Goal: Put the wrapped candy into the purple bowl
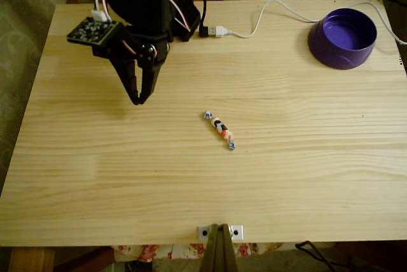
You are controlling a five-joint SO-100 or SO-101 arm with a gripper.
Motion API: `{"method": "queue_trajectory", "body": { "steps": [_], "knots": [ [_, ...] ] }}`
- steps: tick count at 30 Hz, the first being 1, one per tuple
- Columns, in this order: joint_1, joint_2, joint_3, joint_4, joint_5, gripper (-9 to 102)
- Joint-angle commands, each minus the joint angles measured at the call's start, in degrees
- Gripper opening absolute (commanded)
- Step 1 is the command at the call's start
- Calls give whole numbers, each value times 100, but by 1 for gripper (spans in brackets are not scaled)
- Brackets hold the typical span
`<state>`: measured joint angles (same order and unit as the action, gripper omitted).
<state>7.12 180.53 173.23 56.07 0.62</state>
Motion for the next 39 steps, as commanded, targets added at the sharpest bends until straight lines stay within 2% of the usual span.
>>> {"method": "queue_trajectory", "body": {
  "steps": [1,39],
  "knots": [
    [9,35,-105,-123,44,1],
    [35,35,-105,-123,53,1]
  ]
}}
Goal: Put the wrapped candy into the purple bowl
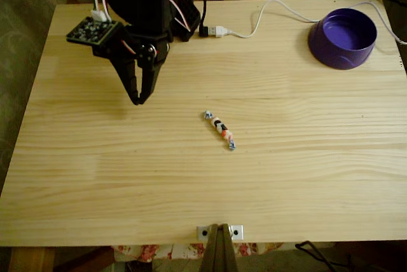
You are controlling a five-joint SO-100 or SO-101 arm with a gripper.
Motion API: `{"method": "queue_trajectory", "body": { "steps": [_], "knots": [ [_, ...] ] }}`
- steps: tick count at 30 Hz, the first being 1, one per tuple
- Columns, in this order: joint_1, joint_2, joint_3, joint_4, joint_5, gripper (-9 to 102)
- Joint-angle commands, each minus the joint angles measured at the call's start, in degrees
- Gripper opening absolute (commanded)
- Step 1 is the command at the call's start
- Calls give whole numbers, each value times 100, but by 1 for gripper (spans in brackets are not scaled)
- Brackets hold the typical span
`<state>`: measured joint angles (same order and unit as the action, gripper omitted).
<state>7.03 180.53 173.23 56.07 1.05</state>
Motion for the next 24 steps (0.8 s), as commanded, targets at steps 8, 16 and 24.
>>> {"method": "queue_trajectory", "body": {
  "steps": [8,16,24],
  "knots": [
    [26,35,-105,-123,0,1],
    [-9,35,-105,-114,-35,1],
    [-62,35,-105,-114,-79,1]
  ]
}}
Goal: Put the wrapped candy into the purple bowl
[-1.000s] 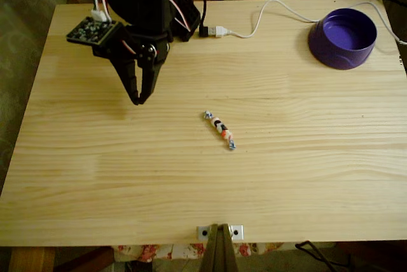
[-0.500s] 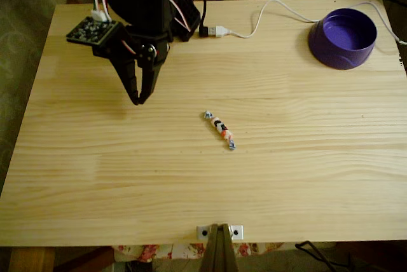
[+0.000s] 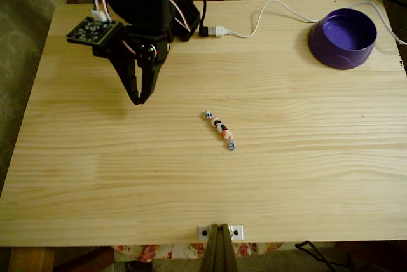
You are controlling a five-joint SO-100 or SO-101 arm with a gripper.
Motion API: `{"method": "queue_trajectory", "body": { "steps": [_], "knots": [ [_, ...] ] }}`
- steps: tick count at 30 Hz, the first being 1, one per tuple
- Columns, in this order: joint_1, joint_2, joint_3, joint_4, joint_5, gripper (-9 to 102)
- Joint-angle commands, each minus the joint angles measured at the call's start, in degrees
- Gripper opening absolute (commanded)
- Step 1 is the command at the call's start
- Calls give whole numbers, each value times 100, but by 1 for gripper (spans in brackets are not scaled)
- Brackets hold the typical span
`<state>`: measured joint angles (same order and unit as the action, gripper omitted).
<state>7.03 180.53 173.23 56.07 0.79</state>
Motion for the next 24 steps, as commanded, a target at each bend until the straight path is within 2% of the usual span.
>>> {"method": "queue_trajectory", "body": {
  "steps": [1,13,24],
  "knots": [
    [-70,35,-105,-114,-44,1],
    [0,-88,-264,-281,255,0],
    [44,-1477,-1459,-404,360,0]
  ]
}}
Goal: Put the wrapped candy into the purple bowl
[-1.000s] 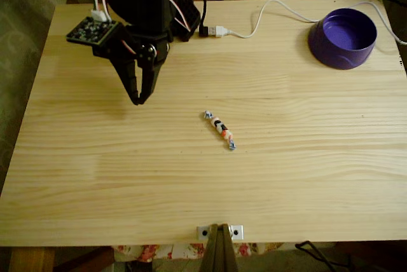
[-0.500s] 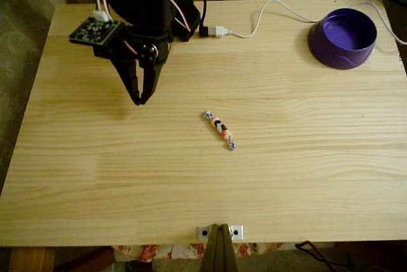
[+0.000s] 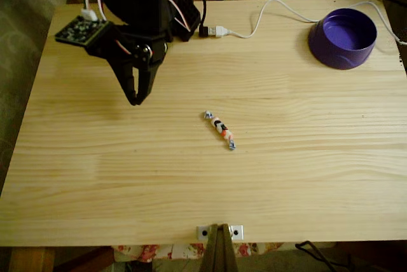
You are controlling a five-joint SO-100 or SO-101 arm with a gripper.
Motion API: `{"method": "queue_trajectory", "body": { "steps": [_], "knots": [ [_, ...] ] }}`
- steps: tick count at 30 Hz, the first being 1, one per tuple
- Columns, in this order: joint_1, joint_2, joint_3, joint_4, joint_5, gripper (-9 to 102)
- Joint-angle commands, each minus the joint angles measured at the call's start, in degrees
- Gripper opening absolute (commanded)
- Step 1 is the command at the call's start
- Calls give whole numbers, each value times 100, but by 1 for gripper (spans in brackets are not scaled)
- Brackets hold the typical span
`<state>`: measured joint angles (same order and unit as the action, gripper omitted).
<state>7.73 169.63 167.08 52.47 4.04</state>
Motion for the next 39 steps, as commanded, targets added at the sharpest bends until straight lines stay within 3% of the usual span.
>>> {"method": "queue_trajectory", "body": {
  "steps": [1,10,21,28,32,39],
  "knots": [
    [-70,-510,-976,-35,-26,0],
    [-606,-1600,-2232,229,-633,0],
    [-2013,-3041,-3700,791,-114,0],
    [-2566,-3516,-3709,492,-439,0],
    [-2672,-3771,-3665,114,-1160,0],
    [-2602,-4359,-3700,-545,-1424,0]
  ]
}}
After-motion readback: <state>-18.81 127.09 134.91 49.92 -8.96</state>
